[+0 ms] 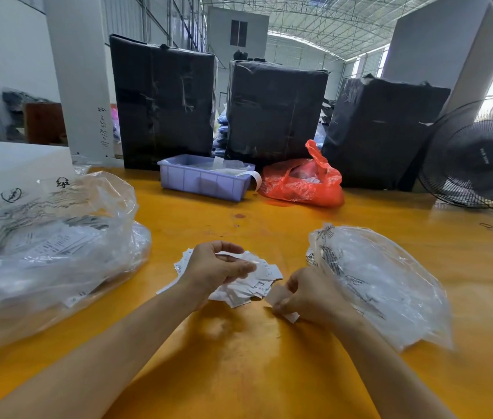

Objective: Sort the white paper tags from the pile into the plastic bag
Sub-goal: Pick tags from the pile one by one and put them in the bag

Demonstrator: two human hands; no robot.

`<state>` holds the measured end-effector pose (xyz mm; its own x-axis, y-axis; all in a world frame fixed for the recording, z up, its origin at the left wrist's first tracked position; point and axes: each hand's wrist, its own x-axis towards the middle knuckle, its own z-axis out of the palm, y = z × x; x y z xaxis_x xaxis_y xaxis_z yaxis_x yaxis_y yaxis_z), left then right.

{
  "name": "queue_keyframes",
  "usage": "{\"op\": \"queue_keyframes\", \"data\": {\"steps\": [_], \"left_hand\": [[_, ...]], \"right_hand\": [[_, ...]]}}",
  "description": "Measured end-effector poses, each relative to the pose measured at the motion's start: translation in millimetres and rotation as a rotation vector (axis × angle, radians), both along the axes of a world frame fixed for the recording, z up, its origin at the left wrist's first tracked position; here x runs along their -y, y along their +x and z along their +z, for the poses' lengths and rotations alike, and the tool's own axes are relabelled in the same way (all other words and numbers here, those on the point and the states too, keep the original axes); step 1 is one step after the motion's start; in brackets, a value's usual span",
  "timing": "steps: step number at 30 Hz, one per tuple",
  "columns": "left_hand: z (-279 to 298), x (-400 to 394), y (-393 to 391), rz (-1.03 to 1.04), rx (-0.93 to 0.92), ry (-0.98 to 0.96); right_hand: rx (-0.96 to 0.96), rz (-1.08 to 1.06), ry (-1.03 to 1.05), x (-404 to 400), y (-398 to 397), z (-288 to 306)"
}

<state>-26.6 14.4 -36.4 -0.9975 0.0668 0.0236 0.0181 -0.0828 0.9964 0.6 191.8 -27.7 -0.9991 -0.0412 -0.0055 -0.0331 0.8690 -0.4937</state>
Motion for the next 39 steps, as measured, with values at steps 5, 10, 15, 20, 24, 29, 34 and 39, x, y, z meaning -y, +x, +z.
{"op": "queue_keyframes", "data": {"steps": [5,10,15,20,24,29,34,39], "left_hand": [[-1,0,1,0.032,-0.019,-0.013],[-1,-3,1,0.008,-0.019,0.013],[-2,-4,1,-0.003,-0.021,0.021],[-2,-4,0,0.003,-0.006,0.067],[-1,-3,-1,0.014,0.008,0.102],[0,-3,0,0.006,0.001,0.106],[-1,-2,1,0.0,-0.017,0.072],[-2,-2,2,-0.028,-0.082,-0.027]], "right_hand": [[-0.251,-0.035,-0.438,-5,-5,7],[-0.214,-0.029,-0.913,1,-1,13],[-0.003,0.02,-1.201,2,0,14],[-0.091,0.12,-1.204,-1,0,13],[-0.183,0.197,-1.155,-2,0,10],[-0.26,0.195,-0.977,-3,-3,7],[-0.277,0.119,-1.022,-1,-3,8],[-0.432,0.048,-0.942,-7,-4,10]]}}
